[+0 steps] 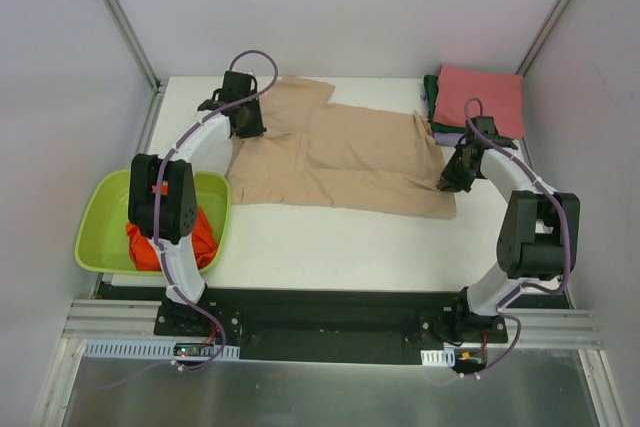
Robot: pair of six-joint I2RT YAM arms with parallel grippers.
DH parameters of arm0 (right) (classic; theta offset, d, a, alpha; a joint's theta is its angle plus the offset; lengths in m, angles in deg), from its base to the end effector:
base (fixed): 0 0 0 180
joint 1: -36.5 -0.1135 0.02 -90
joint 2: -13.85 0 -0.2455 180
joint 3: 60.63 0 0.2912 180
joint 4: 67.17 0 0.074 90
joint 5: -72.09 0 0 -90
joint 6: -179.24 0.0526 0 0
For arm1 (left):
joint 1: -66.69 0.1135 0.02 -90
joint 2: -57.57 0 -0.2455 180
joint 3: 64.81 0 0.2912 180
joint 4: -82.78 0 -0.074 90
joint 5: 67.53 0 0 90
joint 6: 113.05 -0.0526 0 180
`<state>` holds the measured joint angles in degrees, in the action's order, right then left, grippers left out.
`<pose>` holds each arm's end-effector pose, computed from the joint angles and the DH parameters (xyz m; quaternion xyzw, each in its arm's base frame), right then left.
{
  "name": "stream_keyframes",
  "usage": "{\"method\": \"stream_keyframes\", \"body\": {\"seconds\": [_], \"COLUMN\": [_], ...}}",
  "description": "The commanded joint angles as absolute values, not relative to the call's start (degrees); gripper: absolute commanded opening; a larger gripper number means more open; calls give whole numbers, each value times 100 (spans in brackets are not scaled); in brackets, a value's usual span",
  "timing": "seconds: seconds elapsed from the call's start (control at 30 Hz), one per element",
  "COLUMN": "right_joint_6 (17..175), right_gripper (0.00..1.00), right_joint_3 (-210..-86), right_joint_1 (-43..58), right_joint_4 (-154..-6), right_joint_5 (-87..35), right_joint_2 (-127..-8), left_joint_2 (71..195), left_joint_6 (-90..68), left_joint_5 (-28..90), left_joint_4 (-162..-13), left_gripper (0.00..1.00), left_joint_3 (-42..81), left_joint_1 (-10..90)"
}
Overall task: Fold and stack the t-shirts
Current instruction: Fold the flattened tshirt in 1/3 of the way
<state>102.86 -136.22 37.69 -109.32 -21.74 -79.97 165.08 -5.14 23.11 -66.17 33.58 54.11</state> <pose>0.3754 -0.0043 0.1574 0.1161 0.9593 0.0598 0.2505 0.4665 -0.1047 0.2198 -0.0398 0.9060 -0.1157 0.4051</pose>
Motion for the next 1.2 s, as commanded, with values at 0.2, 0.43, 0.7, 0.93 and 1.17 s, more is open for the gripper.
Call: {"method": "stream_keyframes", "body": {"seconds": [0.2,0.43,0.7,0.93,1.17], "right_joint_6": [9829,9522,9644,9916,10057], "right_gripper": [47,78,84,70,65], "right_joint_3": [-13967,-13740,-12132,-11594,-11646], "right_joint_1": [3870,3861,3905,4010,4019], "right_joint_4": [-10490,-10499,-10630,-10263,-9857], "right_joint_5": [-2037,-2037,-1862,-2019,-2239], "right_joint_2": [-8256,-7476,-5946,-6093,-6779], "left_joint_2": [17349,17106,15954,15733,15839], "left_joint_6": [-539,-178,217,313,411], "left_joint_5": [3539,3864,4558,4155,3829], "left_joint_4": [-6758,-6512,-6573,-6801,-6854], "left_gripper": [22,99,99,99,99], "left_joint_3": [4111,4246,2708,1775,1318], "left_joint_1": [5825,6107,5861,5237,5236]}}
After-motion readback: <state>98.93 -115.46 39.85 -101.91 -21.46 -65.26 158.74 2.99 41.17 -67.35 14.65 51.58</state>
